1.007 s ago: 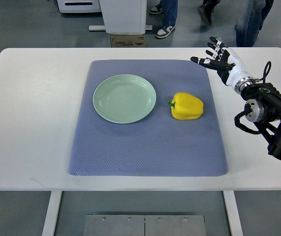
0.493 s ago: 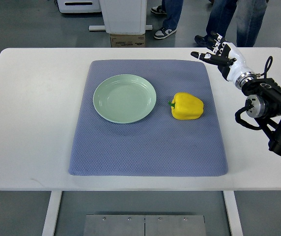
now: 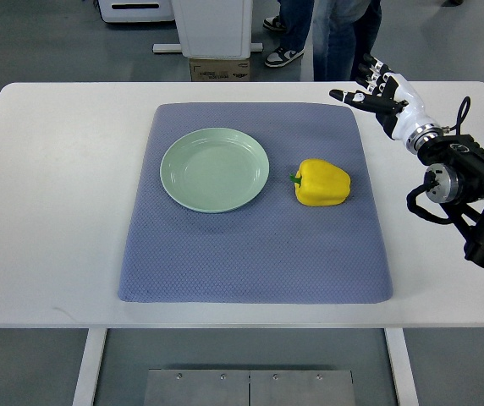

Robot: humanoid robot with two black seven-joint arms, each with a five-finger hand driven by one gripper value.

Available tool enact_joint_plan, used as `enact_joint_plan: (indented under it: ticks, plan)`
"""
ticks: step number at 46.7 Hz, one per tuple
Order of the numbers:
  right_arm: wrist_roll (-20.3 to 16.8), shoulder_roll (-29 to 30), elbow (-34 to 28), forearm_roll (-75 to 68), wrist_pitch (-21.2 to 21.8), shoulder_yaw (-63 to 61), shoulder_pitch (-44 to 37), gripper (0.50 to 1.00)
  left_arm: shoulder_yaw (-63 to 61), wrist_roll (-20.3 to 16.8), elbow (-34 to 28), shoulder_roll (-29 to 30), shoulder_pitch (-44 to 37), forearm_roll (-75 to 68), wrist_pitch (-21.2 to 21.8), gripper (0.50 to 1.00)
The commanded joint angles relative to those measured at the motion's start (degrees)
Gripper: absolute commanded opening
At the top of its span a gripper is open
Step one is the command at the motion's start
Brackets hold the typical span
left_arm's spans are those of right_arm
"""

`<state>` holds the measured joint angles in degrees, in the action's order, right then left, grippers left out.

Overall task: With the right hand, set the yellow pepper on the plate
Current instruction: 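Raise the right hand and move it toward the yellow pepper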

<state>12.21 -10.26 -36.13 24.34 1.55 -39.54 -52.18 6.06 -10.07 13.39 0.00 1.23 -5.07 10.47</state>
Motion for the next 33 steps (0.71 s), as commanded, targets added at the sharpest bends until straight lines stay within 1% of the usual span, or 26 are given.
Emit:
enact_joint_plan:
  ticks: [1, 33]
  plan:
    - [0.0, 0.0, 0.0, 0.0, 0.0, 0.0, -0.1, 1.0, 0.0, 0.1, 0.1, 0.0, 0.0, 0.0, 0.0, 1.0]
    - [0.4, -1.1, -0.3, 0.1, 0.0, -0.2, -1.0, 1.0, 0.0, 0.0, 0.0, 0.0, 0.0, 0.0, 0.0, 1.0]
